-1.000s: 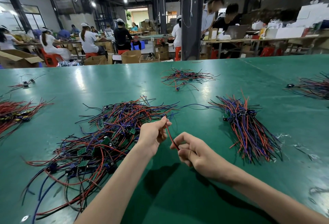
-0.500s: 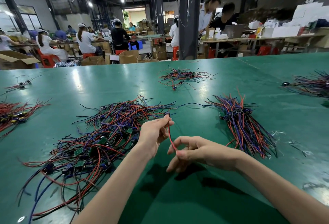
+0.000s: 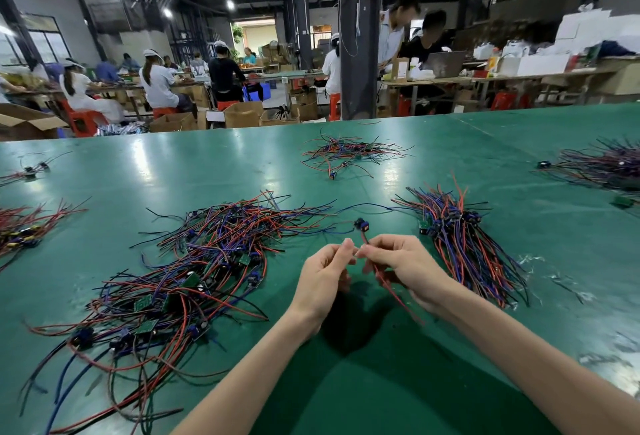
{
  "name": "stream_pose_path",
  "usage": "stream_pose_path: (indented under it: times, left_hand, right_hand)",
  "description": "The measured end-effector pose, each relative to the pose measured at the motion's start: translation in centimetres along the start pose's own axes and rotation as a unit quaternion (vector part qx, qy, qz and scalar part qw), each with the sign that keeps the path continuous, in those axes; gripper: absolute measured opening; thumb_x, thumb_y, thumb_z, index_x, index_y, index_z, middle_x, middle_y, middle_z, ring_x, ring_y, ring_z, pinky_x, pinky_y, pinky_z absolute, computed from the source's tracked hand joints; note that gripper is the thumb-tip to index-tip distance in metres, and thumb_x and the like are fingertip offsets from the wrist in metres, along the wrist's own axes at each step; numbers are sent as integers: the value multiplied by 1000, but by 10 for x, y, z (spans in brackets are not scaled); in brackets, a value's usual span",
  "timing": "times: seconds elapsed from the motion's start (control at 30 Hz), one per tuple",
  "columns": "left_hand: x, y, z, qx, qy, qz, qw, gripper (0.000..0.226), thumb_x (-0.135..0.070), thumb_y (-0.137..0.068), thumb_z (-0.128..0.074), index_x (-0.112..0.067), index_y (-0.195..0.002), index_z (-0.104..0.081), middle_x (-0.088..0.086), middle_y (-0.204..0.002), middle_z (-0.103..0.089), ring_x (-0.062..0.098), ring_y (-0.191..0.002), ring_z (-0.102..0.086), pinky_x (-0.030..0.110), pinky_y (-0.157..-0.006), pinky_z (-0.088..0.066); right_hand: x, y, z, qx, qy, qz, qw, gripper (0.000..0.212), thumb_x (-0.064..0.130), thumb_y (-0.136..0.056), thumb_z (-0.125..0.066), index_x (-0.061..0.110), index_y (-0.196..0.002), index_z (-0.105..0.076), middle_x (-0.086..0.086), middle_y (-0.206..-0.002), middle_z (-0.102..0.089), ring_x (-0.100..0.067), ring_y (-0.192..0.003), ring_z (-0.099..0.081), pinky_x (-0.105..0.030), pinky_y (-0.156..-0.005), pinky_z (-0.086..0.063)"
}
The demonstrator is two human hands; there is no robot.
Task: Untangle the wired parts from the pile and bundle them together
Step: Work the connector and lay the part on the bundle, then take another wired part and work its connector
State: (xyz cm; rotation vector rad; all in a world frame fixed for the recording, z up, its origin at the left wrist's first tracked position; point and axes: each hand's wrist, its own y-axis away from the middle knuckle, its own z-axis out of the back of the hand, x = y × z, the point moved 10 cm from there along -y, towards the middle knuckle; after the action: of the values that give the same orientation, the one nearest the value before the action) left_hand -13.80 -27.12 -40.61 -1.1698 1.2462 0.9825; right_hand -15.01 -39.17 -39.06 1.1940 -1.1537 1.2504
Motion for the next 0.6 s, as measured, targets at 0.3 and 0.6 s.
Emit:
stream_pose_path:
  times: [0.3, 0.6]
  left_hand:
    - [6, 1, 5, -15, -15, 2, 1000, 31, -32, -99, -45, -9, -92, -65, 0, -80, -62, 6, -56, -50, 19, -51, -42]
    - [7, 0, 4, -11, -7, 9, 1000, 26, -25, -100, -46, -10, -88, -65, 0, -77, -61, 6, -54, -48, 20, -50, -40]
  right_hand:
    - [75, -32, 114, -175, 68, 104, 977, 12, 4, -90, -59, 4, -100, -66, -5, -71, -54, -13, -54, -44, -19, -45, -39]
    - [-3, -9, 159, -135, 208, -149, 957, 17, -7, -85, -62, -4, -100, -55, -9, -47, -52, -9, -28, -36, -14, -30, -30]
